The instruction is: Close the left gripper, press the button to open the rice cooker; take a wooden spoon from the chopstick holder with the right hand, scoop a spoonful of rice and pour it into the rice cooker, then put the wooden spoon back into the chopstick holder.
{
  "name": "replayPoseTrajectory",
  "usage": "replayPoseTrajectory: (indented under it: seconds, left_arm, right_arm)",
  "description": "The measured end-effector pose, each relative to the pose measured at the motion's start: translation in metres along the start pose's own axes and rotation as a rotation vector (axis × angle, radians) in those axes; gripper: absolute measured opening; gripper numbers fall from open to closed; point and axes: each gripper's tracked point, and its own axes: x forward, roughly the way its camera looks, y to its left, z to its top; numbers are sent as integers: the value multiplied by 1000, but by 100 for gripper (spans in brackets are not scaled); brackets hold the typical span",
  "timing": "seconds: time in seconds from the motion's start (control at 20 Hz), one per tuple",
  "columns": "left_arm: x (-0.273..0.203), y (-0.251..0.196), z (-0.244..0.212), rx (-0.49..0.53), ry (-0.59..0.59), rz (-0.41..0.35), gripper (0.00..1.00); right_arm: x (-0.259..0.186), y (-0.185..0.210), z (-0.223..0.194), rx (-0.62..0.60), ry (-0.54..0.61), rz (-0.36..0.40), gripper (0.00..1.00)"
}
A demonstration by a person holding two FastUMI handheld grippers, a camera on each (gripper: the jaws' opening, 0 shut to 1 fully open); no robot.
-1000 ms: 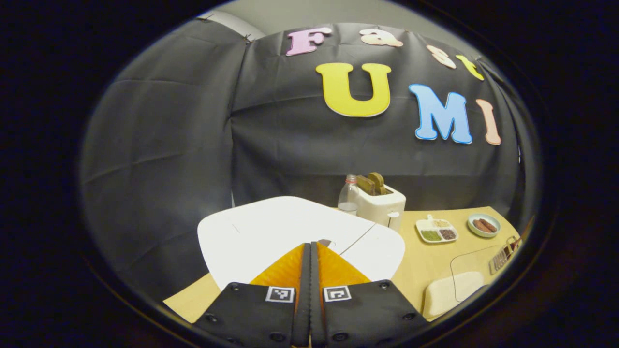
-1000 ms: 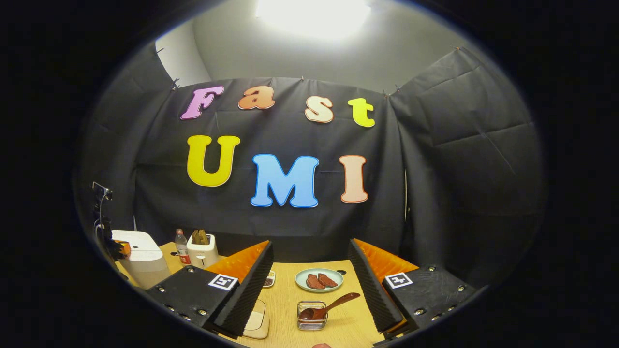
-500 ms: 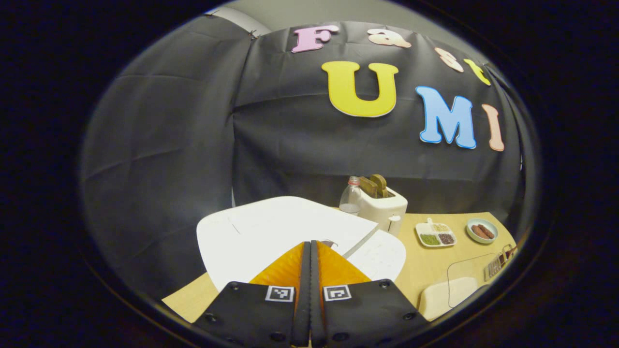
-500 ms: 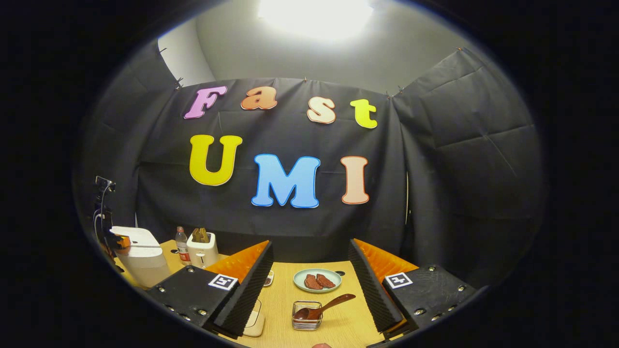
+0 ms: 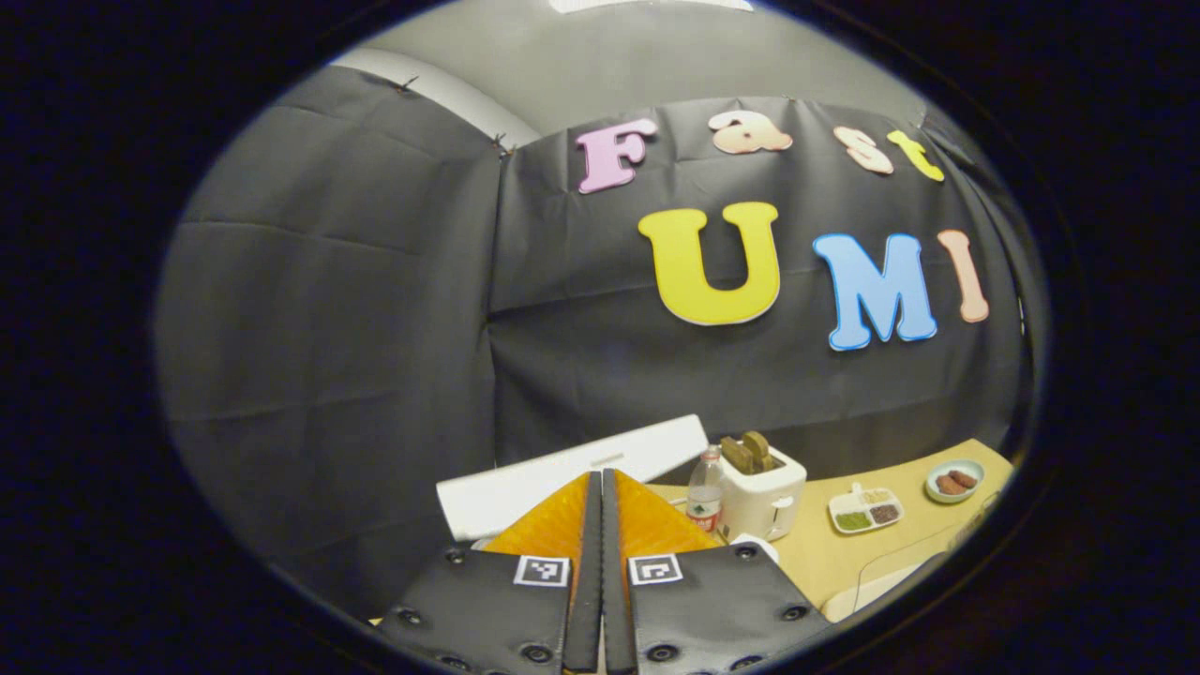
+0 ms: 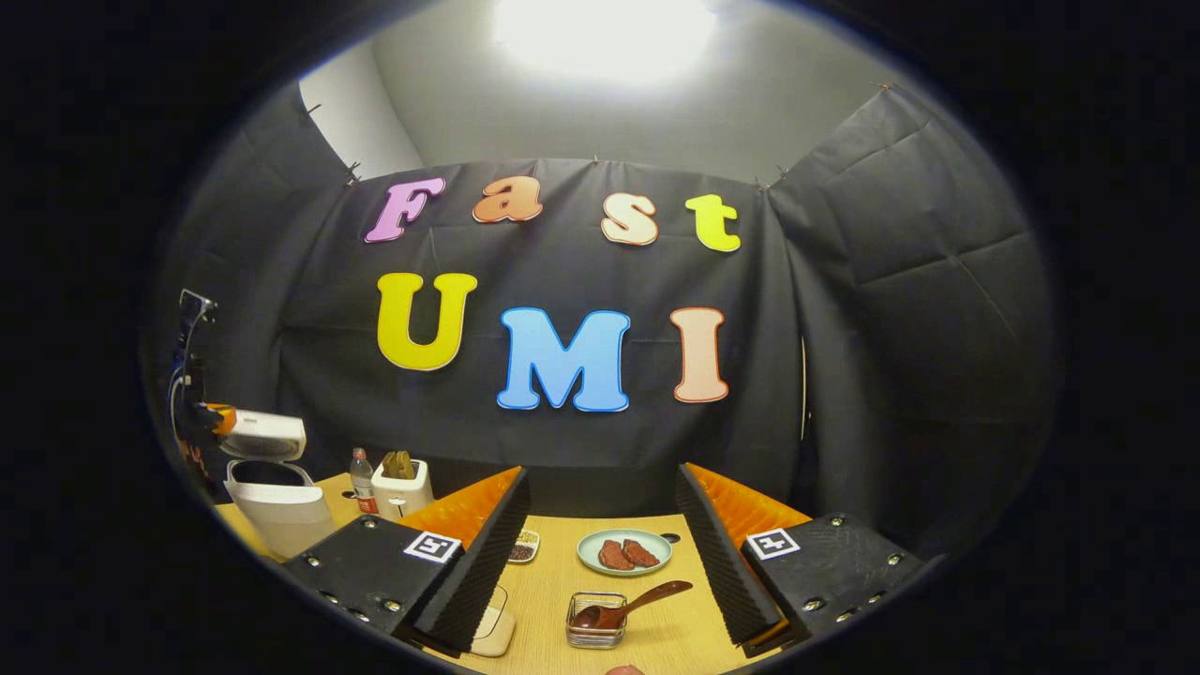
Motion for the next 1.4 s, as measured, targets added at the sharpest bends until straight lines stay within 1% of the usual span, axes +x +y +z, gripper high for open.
replayPoseTrajectory:
  seconds: [0.05, 0.1, 0.25, 0.3, 0.4, 0.55, 0.8, 1.1, 1.4]
  left_arm:
    - [-7, -5, 8, -14, -19, -6, 10]
    - [-15, -6, 18, -25, -36, 5, 17]
    - [-43, -14, 40, -59, -97, 18, 86]
    - [-50, -19, 46, -73, -106, 12, 100]
    - [-63, -26, 54, -93, -117, 4, 98]
    - [-81, -41, 61, -95, -122, -22, 99]
    - [-108, -61, 69, -79, -129, -61, 98]
    - [-131, -74, 75, -48, -133, -86, 99]
    - [-144, -70, 79, -13, -140, -80, 99]
  right_arm:
    - [2, -2, -2, 6, 1, 3, 95]
    - [5, -4, -3, 13, 4, 9, 95]
    - [16, -15, -11, 19, 11, 18, 95]
    - [20, -18, -14, 19, 14, 17, 95]
    - [29, -28, -25, 17, 32, 9, 95]
    - [42, -40, -50, 30, 79, -6, 95]
    - [54, -55, -108, 42, 197, -14, 95]
    - [67, -62, -171, 143, 340, -32, 95]
    - [67, -57, -232, 290, 503, -48, 96]
